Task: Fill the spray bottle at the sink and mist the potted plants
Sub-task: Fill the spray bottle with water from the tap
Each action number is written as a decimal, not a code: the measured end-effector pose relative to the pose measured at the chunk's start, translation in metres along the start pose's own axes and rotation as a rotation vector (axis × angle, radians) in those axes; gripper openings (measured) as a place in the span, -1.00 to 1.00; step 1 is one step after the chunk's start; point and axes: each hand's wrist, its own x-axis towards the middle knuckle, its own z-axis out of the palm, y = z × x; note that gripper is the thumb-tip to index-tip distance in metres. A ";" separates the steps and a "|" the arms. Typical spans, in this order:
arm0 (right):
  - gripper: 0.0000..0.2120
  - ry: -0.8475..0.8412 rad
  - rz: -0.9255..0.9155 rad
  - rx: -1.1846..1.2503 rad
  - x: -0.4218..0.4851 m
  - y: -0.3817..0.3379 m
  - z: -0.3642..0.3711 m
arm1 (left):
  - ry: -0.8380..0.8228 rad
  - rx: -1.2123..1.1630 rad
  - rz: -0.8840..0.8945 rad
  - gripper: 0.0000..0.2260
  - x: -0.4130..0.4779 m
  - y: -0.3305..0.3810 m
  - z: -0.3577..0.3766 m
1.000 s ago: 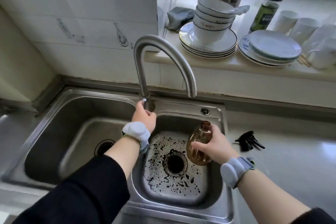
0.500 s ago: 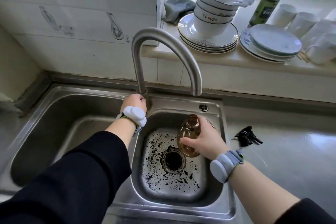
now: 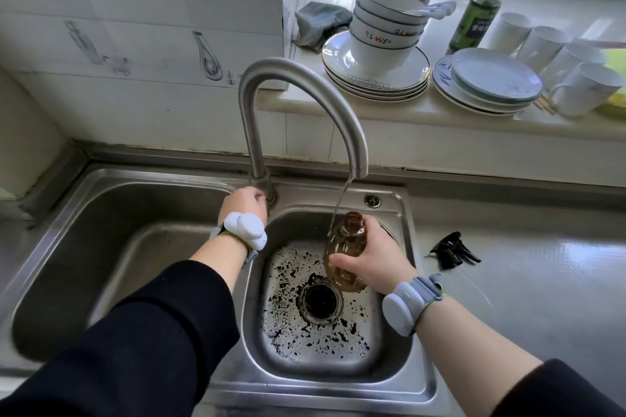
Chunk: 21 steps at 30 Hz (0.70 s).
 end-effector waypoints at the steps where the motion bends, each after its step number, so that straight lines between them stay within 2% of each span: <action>1: -0.22 0.002 -0.003 0.003 0.001 -0.001 -0.001 | -0.002 0.000 -0.004 -0.76 0.000 0.000 0.000; 21: -0.24 0.153 -0.070 0.094 0.018 -0.029 -0.004 | -0.034 -0.030 -0.018 -0.69 -0.007 0.002 -0.001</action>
